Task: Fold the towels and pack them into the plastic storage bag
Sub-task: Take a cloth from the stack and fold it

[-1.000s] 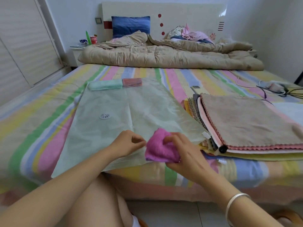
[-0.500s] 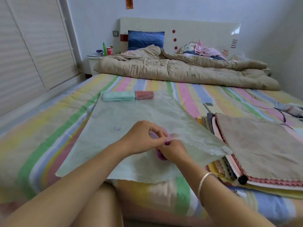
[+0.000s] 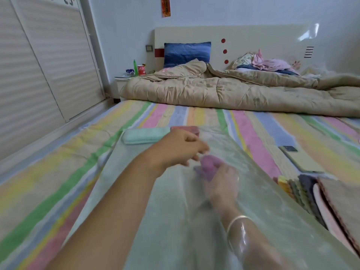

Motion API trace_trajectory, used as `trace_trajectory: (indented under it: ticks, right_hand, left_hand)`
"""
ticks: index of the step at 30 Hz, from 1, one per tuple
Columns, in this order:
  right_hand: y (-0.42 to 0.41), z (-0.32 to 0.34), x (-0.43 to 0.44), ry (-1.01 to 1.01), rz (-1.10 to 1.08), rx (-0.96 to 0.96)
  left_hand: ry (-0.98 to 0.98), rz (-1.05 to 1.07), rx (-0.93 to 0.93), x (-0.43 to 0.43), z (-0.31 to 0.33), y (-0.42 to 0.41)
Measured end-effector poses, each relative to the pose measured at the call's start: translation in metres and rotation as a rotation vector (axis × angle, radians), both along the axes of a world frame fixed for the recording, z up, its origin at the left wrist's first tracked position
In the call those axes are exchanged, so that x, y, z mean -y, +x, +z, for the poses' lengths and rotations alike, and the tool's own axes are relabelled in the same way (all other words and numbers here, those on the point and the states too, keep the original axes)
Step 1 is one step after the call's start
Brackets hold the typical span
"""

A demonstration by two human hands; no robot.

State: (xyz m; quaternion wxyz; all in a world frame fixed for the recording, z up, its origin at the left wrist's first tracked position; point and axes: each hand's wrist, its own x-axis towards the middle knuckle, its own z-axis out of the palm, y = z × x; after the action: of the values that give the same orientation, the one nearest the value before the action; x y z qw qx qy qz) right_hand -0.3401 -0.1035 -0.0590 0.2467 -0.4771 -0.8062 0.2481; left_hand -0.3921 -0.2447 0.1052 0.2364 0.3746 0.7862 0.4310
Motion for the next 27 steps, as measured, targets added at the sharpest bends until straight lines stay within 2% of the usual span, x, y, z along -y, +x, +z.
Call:
trace_trajectory:
  ticks: [2,3,5,6,8,10,13,15,17,20,22,25,27]
  right_hand:
    - [-0.014,-0.010,-0.011,0.120,0.070,-0.012]
    - [-0.022,-0.015,-0.018,0.191,0.103,-0.064]
    - [-0.031,-0.010,-0.025,0.269,0.122,-0.202]
    - [-0.037,-0.008,-0.030,0.260,0.118,-0.210]
    - [-0.056,-0.016,-0.048,0.217,0.106,-0.085]
    - [-0.076,-0.019,-0.068,0.160,0.094,0.014]
    - [-0.106,-0.020,-0.089,0.232,0.102,0.053]
    - [-0.127,-0.027,-0.104,0.245,0.078,0.007]
    - [-0.147,-0.028,-0.124,0.269,0.020,-0.008]
    - [-0.176,-0.029,-0.151,0.410,-0.117,0.112]
    - [-0.190,-0.034,-0.159,0.455,-0.217,0.091]
    - [-0.200,-0.047,-0.163,0.406,-0.140,-0.044]
    - [-0.196,-0.045,-0.157,0.370,-0.103,0.050]
  left_hand:
    - [-0.007,0.254,-0.212,-0.042,-0.027,-0.042]
    - [-0.046,0.315,-0.290,-0.060,-0.043,-0.059]
    - [-0.146,0.323,-0.380,-0.085,-0.076,-0.085]
    - [-0.194,0.298,-0.432,-0.094,-0.093,-0.093]
    - [-0.220,0.245,-0.543,-0.105,-0.123,-0.104]
    - [-0.148,0.221,-0.606,-0.109,-0.147,-0.112]
    - [0.050,0.249,-0.655,-0.112,-0.165,-0.124]
    - [0.089,0.241,-0.653,-0.118,-0.170,-0.128]
    - [0.058,0.196,-0.654,-0.122,-0.176,-0.128]
    - [-0.035,0.134,-0.642,-0.127,-0.183,-0.124]
    - [-0.096,0.108,-0.619,-0.128,-0.188,-0.125]
    - [-0.131,0.076,-0.624,-0.127,-0.190,-0.126]
    - [-0.145,0.061,-0.618,-0.126,-0.190,-0.128]
